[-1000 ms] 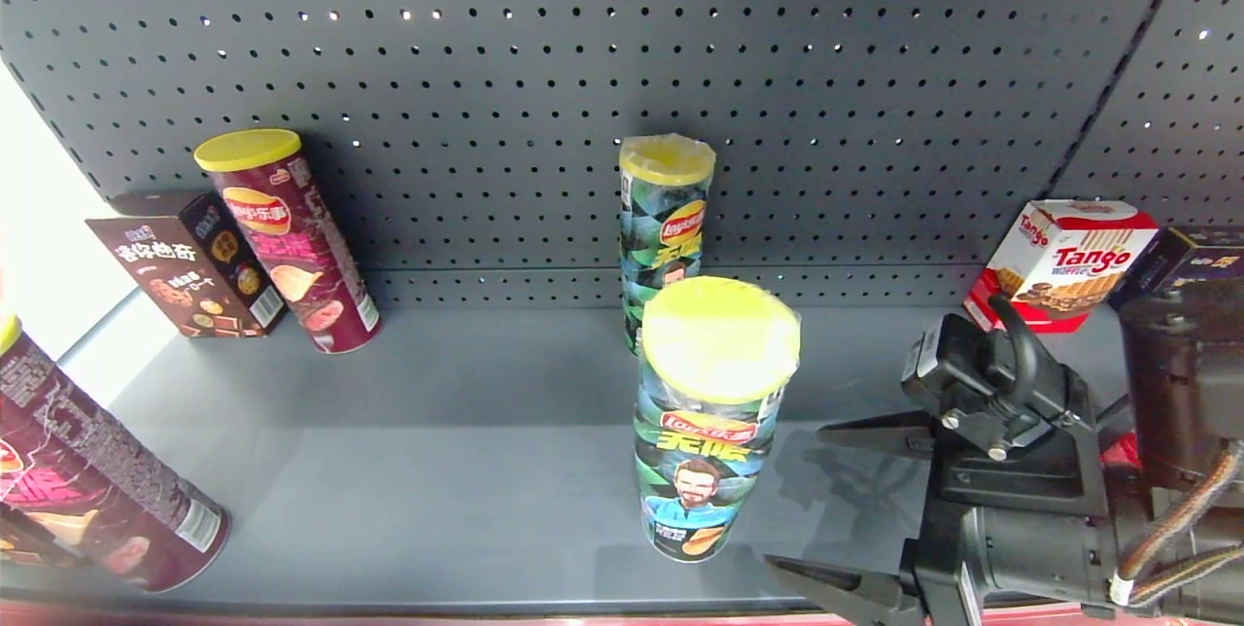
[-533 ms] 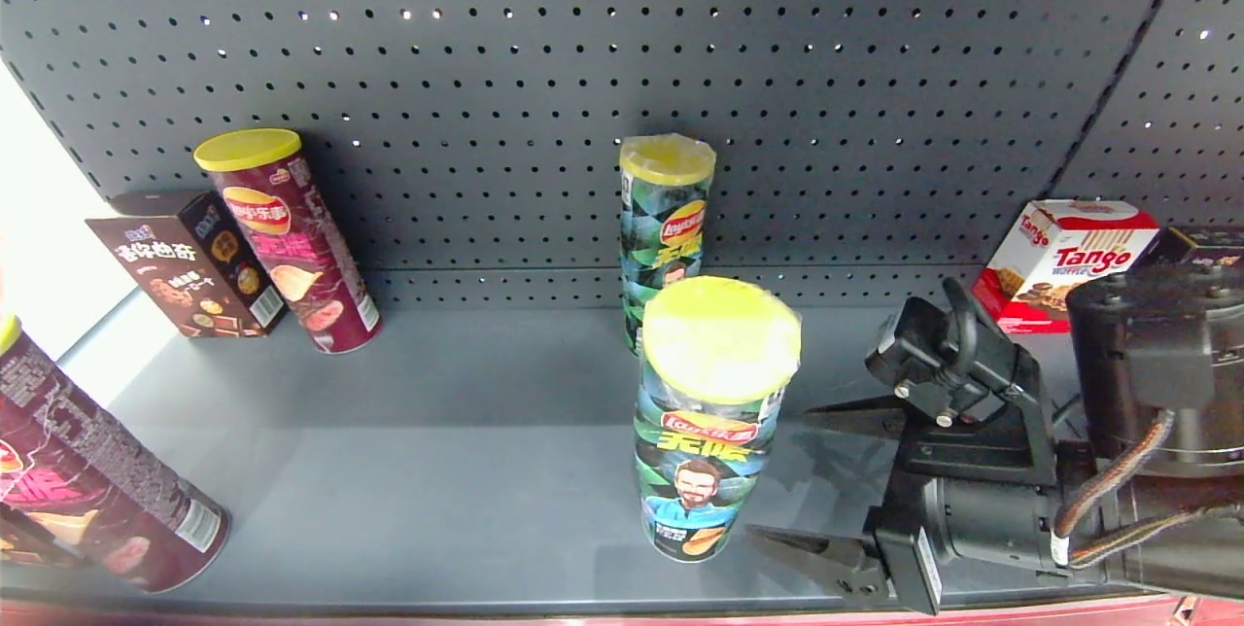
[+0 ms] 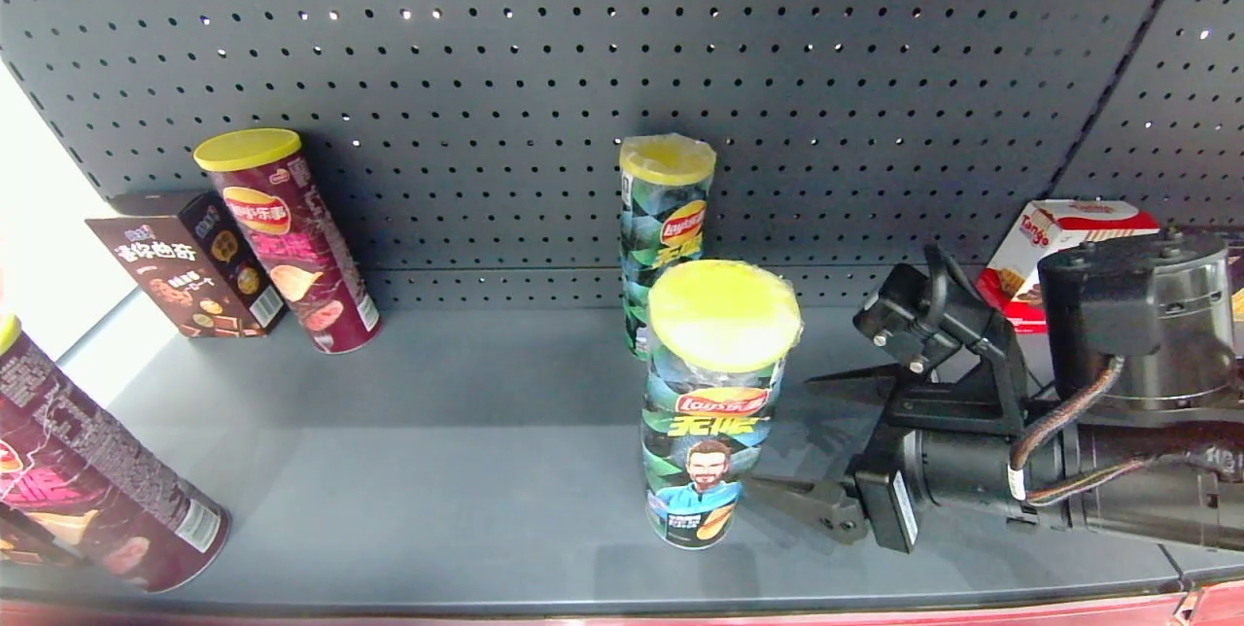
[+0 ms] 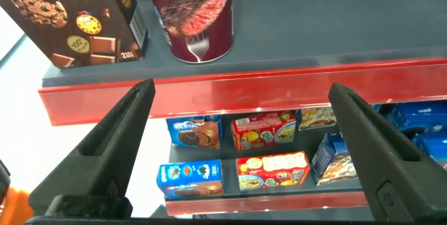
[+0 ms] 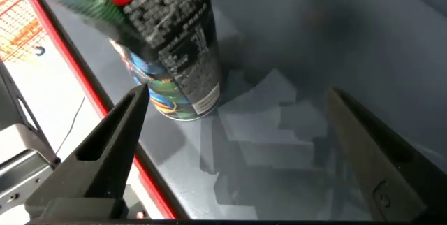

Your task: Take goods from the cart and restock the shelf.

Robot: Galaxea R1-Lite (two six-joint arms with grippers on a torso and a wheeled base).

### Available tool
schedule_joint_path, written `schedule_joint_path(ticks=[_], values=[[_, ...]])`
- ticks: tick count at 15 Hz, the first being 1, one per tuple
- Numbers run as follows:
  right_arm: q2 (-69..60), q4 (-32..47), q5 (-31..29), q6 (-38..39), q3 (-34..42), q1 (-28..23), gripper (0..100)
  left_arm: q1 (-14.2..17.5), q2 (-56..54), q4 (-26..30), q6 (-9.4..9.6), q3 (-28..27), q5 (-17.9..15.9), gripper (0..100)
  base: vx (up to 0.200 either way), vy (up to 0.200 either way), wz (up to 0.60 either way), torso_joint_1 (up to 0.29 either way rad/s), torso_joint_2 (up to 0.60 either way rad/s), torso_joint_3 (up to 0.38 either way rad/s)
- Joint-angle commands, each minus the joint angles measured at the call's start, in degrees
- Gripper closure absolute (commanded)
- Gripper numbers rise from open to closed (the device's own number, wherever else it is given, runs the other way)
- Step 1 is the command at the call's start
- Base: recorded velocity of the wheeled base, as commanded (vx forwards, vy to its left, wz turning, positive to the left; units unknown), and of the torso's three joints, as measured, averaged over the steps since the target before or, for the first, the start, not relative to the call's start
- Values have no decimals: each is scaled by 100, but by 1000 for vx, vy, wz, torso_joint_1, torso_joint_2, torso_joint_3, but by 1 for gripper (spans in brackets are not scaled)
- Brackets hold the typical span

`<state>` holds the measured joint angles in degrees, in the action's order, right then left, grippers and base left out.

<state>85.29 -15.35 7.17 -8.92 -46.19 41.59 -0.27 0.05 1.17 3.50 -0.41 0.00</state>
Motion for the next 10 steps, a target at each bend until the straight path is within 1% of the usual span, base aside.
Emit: schedule_joint_path(ticks=[1, 4, 7, 10], values=[[-21, -3, 4, -4, 22, -11, 0, -8, 13, 6, 2, -11, 0, 0, 0, 0, 0, 0, 0, 0], [-240, -3, -5, -4, 216, -11, 0, 0, 13, 6, 2, -11, 0, 0, 0, 0, 0, 0, 0, 0], [-566, -3, 13, -4, 585, -319, 0, -8, 13, 6, -7, -11, 0, 0, 0, 0, 0, 0, 0, 0], [-539, -3, -84, 13, 532, -477, 0, -8, 13, 6, -7, -11, -9, 0, 0, 0, 0, 0, 0, 0]])
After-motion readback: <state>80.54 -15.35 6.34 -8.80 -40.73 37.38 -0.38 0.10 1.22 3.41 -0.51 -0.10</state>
